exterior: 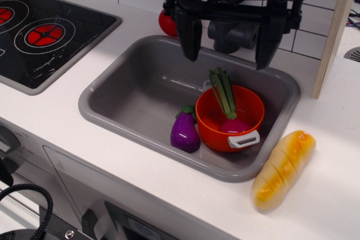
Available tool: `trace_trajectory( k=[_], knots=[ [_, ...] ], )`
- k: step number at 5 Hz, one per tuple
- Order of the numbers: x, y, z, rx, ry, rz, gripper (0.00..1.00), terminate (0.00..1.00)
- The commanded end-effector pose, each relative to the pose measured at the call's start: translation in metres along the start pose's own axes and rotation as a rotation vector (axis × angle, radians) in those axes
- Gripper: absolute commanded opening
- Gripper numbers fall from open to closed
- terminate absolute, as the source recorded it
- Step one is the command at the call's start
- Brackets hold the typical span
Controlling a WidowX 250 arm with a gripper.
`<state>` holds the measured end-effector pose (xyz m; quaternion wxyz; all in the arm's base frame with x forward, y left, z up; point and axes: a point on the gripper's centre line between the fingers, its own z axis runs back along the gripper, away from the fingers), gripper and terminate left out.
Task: Take beet from pot sink
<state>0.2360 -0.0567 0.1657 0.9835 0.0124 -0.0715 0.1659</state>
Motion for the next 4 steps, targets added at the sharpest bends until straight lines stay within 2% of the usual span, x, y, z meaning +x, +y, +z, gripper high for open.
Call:
trace_trajectory(
  k=[1,2,4],
  knots=[
    [0.000,0.000,0.000,0.000,0.000,0.000,1.00,0.00],
    [0.011,0.002,-0.017,-0.005,-0.070,0.012,1.00,0.00],
    [0.051,0.012,-0.058,-0.005,-0.233,0.118,1.00,0.00]
  ],
)
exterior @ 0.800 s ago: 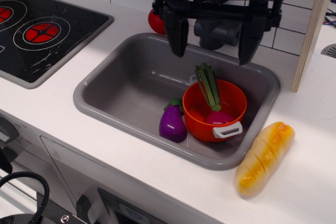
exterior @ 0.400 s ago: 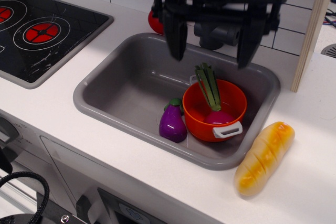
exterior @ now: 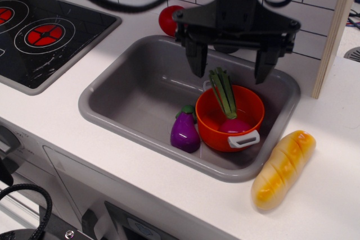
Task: Take beet from pot sink
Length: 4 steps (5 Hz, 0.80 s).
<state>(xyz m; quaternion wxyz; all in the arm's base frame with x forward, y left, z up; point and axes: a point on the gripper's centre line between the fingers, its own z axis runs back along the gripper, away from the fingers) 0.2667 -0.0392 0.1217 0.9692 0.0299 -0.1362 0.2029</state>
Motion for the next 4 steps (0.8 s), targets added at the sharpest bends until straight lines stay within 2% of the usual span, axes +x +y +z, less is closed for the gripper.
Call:
trace_trajectory(
  k=[1,2,3,4],
  knots=[
    [0.039,0.008,-0.036,-0.067,-0.117,0.144,1.00,0.00],
    [0.038,0.004,-0.059,-0.084,-0.109,0.182,1.00,0.00],
    [0.034,-0.004,-0.080,-0.085,-0.162,0.205,1.00,0.00],
    [0.028,-0.008,-0.092,-0.071,-0.154,0.202,1.00,0.00]
  ],
)
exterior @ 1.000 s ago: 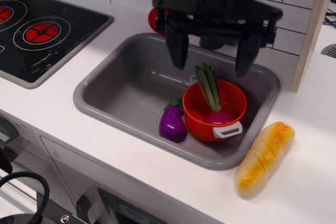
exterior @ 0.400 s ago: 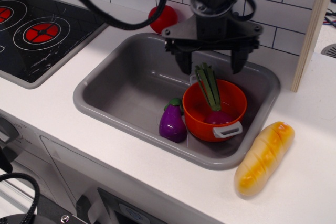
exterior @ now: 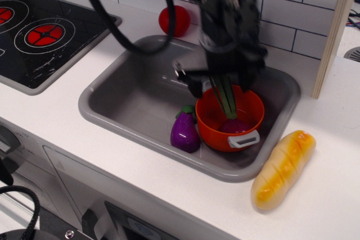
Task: Take beet from pot sink
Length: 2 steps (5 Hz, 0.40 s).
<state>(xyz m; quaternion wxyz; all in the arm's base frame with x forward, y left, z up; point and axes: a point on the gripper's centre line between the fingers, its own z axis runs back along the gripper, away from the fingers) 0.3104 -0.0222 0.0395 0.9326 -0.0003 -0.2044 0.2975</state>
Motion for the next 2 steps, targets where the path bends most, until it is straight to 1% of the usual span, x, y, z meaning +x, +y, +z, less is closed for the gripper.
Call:
trace_trajectory(
  k=[1,2],
  knots=[
    [0.0005,-0.0124,-0.0085,-0.009,-0.020,0.006,1.00,0.00],
    [0.0023,-0.0128,-0.0097,0.005,-0.020,0.014,0.00,0.00]
  ],
)
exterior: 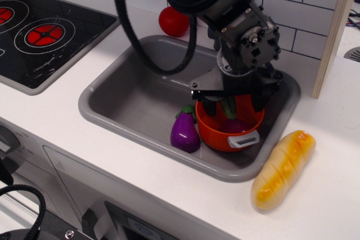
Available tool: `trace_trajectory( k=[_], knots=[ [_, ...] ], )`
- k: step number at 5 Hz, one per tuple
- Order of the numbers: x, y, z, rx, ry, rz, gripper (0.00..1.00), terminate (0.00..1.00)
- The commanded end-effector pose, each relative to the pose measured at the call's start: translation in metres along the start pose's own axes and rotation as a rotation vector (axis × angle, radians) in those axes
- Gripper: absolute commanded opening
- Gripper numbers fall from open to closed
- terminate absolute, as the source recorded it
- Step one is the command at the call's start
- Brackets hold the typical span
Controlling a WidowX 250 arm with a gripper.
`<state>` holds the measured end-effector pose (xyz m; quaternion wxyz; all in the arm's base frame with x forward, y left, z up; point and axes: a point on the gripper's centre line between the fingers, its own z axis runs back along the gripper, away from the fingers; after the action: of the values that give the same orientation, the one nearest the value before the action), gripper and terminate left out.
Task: Take beet from pot sink
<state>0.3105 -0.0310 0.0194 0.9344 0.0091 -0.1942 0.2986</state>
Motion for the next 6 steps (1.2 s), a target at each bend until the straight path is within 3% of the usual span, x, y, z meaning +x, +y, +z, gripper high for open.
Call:
trace_trajectory(
  k=[1,3,4,5,6],
  knots=[
    [0.016,-0.007,0.005,-0.011,-0.037,0.026,0.00,0.00],
    [0.022,-0.009,0.017,-0.018,-0.041,0.044,0.00,0.00],
    [0.027,-0.013,0.033,-0.045,-0.028,0.062,0.00,0.00],
    [0.039,-0.013,0.066,-0.098,-0.037,0.098,0.00,0.00],
    [0.051,-0.002,0.088,-0.116,-0.074,0.104,0.00,0.00]
  ],
)
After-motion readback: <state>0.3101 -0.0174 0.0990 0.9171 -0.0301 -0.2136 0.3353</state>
